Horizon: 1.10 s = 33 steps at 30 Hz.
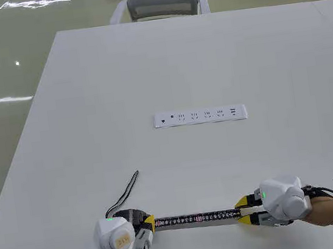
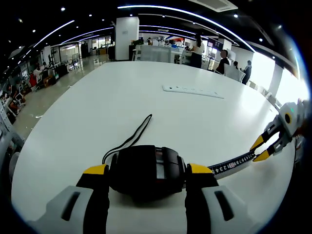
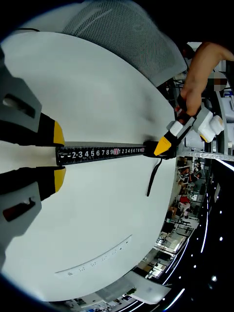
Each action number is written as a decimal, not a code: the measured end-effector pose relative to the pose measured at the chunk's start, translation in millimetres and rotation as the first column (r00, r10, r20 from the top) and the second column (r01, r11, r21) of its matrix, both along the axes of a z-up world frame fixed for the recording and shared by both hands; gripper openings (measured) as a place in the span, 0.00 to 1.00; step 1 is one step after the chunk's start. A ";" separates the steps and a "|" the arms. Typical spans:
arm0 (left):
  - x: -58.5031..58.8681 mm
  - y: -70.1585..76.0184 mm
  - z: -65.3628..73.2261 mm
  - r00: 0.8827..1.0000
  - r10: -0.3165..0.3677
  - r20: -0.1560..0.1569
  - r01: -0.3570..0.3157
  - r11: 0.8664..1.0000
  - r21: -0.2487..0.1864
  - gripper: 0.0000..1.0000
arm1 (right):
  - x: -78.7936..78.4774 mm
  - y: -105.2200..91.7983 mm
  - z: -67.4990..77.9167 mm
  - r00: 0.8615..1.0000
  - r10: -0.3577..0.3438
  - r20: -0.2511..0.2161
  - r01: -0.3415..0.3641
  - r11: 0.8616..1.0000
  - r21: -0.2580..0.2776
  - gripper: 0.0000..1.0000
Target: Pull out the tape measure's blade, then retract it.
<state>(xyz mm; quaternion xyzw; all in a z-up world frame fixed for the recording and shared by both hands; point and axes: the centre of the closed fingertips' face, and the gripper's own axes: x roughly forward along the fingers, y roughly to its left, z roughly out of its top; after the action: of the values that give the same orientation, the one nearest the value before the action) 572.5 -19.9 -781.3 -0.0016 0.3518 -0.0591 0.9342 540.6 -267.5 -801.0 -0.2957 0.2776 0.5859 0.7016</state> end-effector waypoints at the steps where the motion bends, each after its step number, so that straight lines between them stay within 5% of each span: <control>1: 0.0 0.3 -0.4 1.000 0.001 -0.001 -0.001 1.000 -0.002 0.60 | 0.1 0.6 0.1 1.000 0.001 0.000 -0.001 1.000 0.000 0.14; 33: 0.8 3.0 0.2 1.000 -0.005 -0.005 0.005 0.999 -0.040 0.60 | 4.9 16.4 2.0 1.000 0.020 0.006 -0.020 1.000 0.011 0.14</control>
<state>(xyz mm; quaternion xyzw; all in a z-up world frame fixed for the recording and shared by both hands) 573.4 -16.9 -781.1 -0.0195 0.3529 -0.0684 0.9330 545.5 -251.1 -799.0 -0.2963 0.2693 0.5933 0.6983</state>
